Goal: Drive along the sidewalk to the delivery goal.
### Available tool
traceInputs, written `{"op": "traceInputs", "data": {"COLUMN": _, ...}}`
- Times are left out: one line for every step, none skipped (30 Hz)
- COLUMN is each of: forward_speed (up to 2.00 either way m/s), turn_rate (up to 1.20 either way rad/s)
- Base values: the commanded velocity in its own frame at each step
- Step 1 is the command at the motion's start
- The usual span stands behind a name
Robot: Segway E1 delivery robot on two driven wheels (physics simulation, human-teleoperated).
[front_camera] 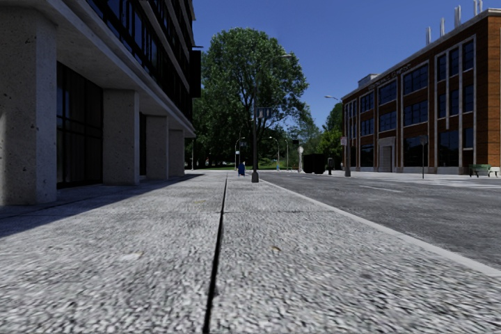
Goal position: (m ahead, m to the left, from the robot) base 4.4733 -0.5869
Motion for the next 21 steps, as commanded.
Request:
{"op": "traceInputs", "data": {"forward_speed": 2.0, "turn_rate": 0.0}}
{"op": "traceInputs", "data": {"forward_speed": 2.0, "turn_rate": 0.0}}
{"op": "traceInputs", "data": {"forward_speed": 2.0, "turn_rate": 0.0}}
{"op": "traceInputs", "data": {"forward_speed": 2.0, "turn_rate": 0.0}}
{"op": "traceInputs", "data": {"forward_speed": 2.0, "turn_rate": 0.0}}
{"op": "traceInputs", "data": {"forward_speed": 2.0, "turn_rate": 0.0}}
{"op": "traceInputs", "data": {"forward_speed": 2.0, "turn_rate": 0.0}}
{"op": "traceInputs", "data": {"forward_speed": 2.0, "turn_rate": 0.0}}
{"op": "traceInputs", "data": {"forward_speed": 2.0, "turn_rate": 0.0}}
{"op": "traceInputs", "data": {"forward_speed": 2.0, "turn_rate": 0.0}}
{"op": "traceInputs", "data": {"forward_speed": 2.0, "turn_rate": 0.0}}
{"op": "traceInputs", "data": {"forward_speed": 2.0, "turn_rate": 0.0}}
{"op": "traceInputs", "data": {"forward_speed": 2.0, "turn_rate": 0.0}}
{"op": "traceInputs", "data": {"forward_speed": 2.0, "turn_rate": 0.0}}
{"op": "traceInputs", "data": {"forward_speed": 2.0, "turn_rate": 0.0}}
{"op": "traceInputs", "data": {"forward_speed": 2.0, "turn_rate": 0.0}}
{"op": "traceInputs", "data": {"forward_speed": 2.0, "turn_rate": 0.0}}
{"op": "traceInputs", "data": {"forward_speed": 2.0, "turn_rate": 0.0}}
{"op": "traceInputs", "data": {"forward_speed": 2.0, "turn_rate": 0.0}}
{"op": "traceInputs", "data": {"forward_speed": 2.0, "turn_rate": 0.0}}
{"op": "traceInputs", "data": {"forward_speed": 2.0, "turn_rate": 0.0}}
